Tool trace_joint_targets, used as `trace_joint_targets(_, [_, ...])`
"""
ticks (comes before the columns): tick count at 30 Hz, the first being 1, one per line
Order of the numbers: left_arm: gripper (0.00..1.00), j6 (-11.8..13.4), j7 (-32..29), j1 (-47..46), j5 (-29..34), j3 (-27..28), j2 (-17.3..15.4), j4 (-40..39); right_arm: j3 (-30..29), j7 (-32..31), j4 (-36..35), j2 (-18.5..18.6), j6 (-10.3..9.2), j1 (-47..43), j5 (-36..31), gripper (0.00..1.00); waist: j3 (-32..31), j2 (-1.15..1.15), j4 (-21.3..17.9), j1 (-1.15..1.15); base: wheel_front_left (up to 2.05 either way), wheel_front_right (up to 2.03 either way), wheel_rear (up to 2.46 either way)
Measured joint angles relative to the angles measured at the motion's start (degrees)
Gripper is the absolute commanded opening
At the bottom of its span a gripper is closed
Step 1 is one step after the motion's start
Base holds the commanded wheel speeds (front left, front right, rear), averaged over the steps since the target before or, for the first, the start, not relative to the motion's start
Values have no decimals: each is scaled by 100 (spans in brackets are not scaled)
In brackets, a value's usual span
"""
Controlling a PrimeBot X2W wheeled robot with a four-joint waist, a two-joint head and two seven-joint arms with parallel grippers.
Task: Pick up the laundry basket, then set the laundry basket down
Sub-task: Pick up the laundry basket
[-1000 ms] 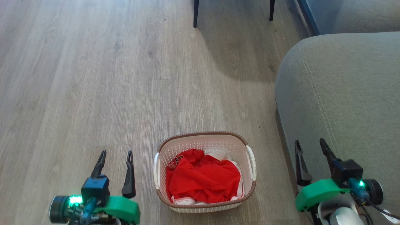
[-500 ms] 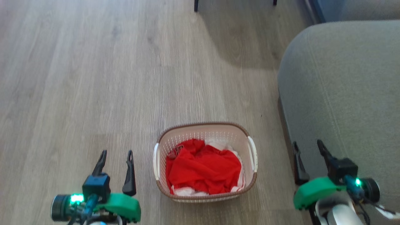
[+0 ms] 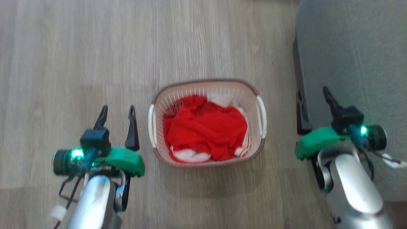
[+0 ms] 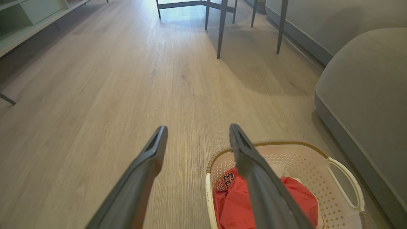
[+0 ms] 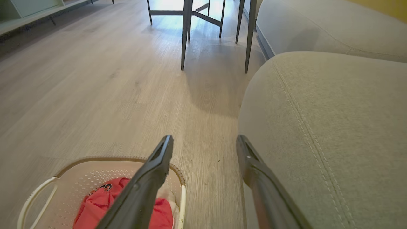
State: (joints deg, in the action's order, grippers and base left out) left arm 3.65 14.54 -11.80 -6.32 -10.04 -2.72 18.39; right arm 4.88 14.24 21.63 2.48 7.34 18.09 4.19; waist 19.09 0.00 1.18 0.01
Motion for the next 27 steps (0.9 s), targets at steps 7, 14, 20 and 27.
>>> trace_joint_targets(7, [100, 101, 9, -886, -324, -172, 34, 657, -114, 4, 514, 21, 0, 787, 48, 100, 941, 0, -7, 1, 0, 0, 0])
trace_joint_targets(14, [100, 194, 9, -1546, -578, -435, 59, 1226, -98, 5, 1104, 46, 0, 1374, 49, 100, 1739, 0, 60, 0, 0, 0, 0])
trace_joint_targets(20, [100, 199, 9, -1929, -881, -713, 78, 1631, -99, 5, 1519, 71, 0, 1722, 57, 100, 2256, 0, 181, -1, 0, 0, 0])
trace_joint_targets(27, [100, 192, 9, -2339, -1049, -1034, 88, 2120, -83, 5, 1836, 97, 0, 2081, 163, 100, 2742, 0, 300, -1, 0, 0, 0])
